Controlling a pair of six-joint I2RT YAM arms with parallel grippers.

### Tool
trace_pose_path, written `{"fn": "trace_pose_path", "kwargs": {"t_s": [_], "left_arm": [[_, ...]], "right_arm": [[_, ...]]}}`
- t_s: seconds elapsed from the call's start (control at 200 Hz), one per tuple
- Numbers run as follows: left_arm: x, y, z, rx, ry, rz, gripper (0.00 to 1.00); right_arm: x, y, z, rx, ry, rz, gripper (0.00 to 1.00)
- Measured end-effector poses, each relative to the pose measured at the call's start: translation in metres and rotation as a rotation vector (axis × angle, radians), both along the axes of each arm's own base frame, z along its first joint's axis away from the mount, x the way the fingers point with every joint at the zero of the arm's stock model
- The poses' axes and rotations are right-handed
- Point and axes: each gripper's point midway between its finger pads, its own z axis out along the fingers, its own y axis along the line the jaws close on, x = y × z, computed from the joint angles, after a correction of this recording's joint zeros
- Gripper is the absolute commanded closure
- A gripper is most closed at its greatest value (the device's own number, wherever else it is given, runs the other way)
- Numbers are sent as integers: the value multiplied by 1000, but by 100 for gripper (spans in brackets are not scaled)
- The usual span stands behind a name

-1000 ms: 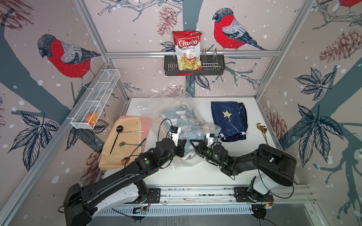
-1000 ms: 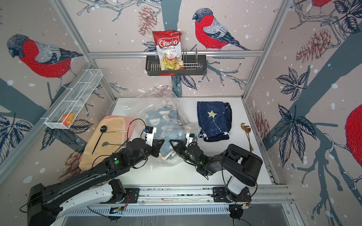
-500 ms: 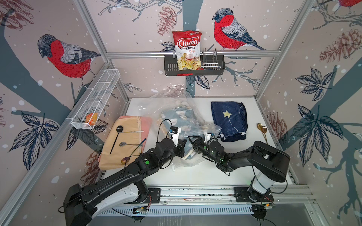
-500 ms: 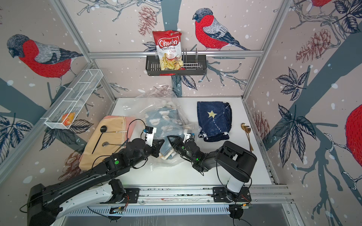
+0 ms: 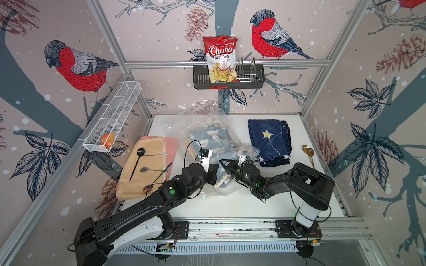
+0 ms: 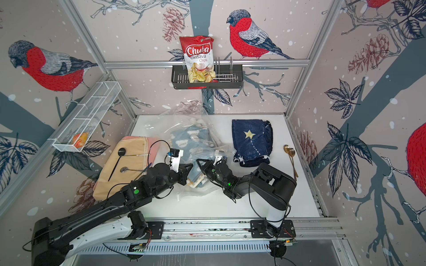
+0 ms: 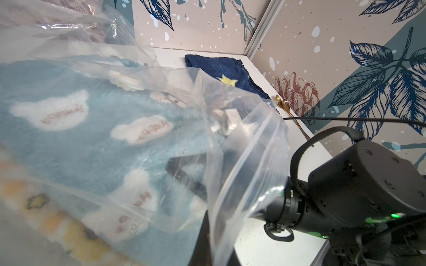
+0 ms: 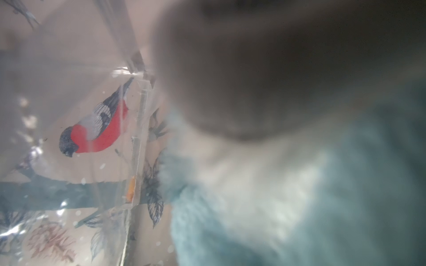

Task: Take the blanket out of the vacuum bag
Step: Take out the blanket from the vacuum bag.

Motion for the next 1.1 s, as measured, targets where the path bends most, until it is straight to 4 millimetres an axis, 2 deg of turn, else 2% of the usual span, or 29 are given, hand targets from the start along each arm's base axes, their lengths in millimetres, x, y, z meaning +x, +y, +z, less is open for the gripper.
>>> {"fn": "trace_pose_path", "kwargs": {"t_s": [0.095, 0.27, 0.52, 0.655, 0.905, 1.101], "left_arm": [[0, 0, 4, -7, -7, 3, 100], [5, 3, 10, -2, -27, 27, 100], [10, 4, 4, 25, -28, 50, 100], [13, 3, 3, 29, -30, 62, 100], [20, 2, 1, 28, -36, 93, 100], [26, -6, -2, 33, -31, 94, 100]], "right_arm": [[-6, -1, 17, 21, -18, 13, 100], [-19, -8, 35, 25, -44, 31, 100], [-38, -30, 49, 7, -65, 41, 100], [-55, -41, 59, -3, -92, 57, 100], [-91, -55, 103, -17, -214, 58, 100], [-116, -67, 86, -80, -210, 79, 100]]}}
